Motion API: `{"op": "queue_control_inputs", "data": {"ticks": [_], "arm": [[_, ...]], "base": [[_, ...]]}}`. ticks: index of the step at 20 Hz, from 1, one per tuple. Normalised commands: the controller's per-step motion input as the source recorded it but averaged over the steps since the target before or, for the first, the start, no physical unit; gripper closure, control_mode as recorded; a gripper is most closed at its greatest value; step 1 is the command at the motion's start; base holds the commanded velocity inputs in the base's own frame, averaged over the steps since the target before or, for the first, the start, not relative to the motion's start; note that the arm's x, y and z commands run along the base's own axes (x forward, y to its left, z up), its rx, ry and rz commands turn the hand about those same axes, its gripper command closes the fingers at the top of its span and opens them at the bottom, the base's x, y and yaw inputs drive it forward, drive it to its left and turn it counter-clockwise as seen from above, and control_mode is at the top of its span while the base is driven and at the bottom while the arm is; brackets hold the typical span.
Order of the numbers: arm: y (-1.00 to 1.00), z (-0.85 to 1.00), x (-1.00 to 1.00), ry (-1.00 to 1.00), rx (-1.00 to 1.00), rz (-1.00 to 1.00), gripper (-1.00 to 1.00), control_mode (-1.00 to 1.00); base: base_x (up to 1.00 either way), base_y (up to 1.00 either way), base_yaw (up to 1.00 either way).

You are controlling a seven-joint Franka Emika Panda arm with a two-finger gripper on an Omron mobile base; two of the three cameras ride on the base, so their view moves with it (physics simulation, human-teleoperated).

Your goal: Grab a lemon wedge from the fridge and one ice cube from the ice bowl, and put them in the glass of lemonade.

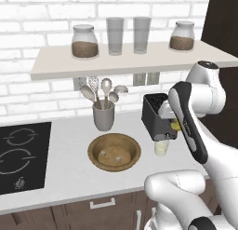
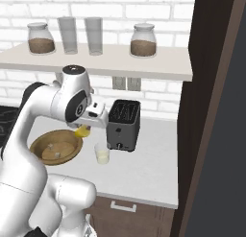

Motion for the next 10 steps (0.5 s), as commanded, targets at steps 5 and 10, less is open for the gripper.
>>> {"op": "queue_control_inputs", "data": {"ticks": [5, 10], "arm": [[0.00, -0.41, 0.21, 0.00, -0.06, 0.00, 1.00, -1.00], [-0.05, -0.40, 0.00, 0.00, -0.06, 0.00, 1.00, -1.00]], "base": [[0.00, 0.00, 0.00], [0.00, 0.00, 0.00]]}}
